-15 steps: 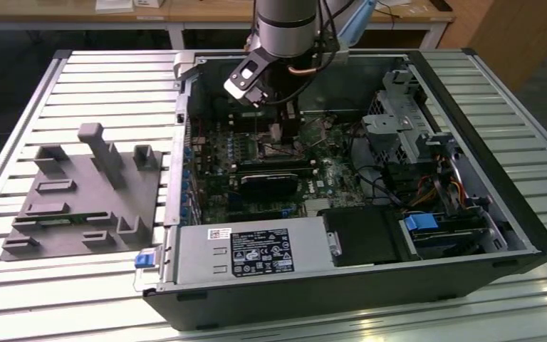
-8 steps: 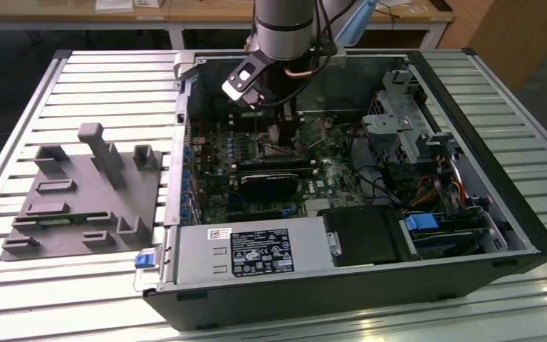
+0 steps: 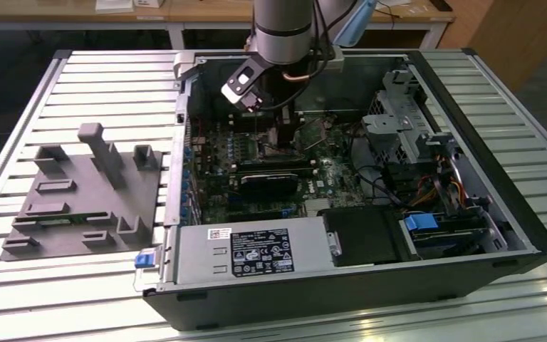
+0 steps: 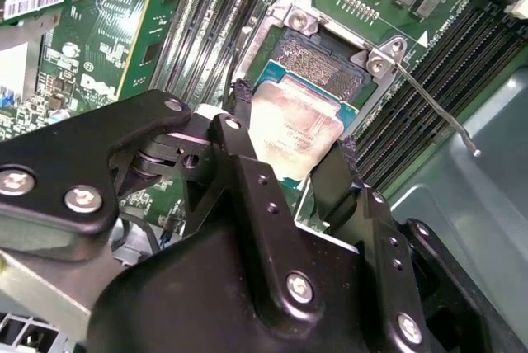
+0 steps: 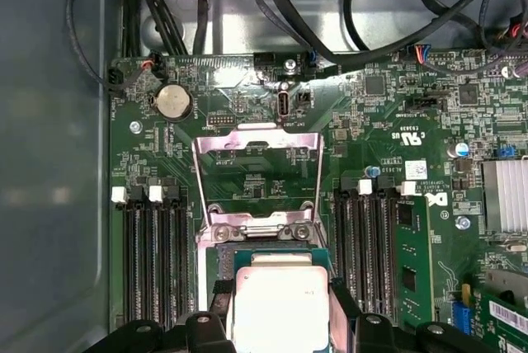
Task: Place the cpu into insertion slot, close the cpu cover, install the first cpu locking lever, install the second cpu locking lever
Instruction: 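Place the cpu into insertion slot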
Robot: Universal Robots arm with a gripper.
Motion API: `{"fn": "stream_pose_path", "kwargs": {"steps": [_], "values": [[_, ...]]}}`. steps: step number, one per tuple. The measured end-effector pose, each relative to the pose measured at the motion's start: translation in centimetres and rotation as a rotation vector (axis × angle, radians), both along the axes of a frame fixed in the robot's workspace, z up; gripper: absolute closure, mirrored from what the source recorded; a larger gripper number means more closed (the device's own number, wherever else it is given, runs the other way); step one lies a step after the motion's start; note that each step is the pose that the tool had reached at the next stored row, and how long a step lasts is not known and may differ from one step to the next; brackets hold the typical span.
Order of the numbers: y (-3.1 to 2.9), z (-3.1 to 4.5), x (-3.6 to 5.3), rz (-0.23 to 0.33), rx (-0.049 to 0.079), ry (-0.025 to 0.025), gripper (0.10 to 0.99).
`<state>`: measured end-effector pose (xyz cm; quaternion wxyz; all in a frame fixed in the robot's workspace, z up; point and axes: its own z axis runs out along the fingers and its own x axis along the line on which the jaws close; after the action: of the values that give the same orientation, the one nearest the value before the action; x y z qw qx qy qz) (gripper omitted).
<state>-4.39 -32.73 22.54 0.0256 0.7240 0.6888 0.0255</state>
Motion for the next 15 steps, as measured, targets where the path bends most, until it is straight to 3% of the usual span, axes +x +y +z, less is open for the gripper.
{"fn": "stream_pose_path", "kwargs": {"steps": [15], "values": [[0.03,-0.95,-0.37,0.024,0.0,-0.0001,0.549]]}}
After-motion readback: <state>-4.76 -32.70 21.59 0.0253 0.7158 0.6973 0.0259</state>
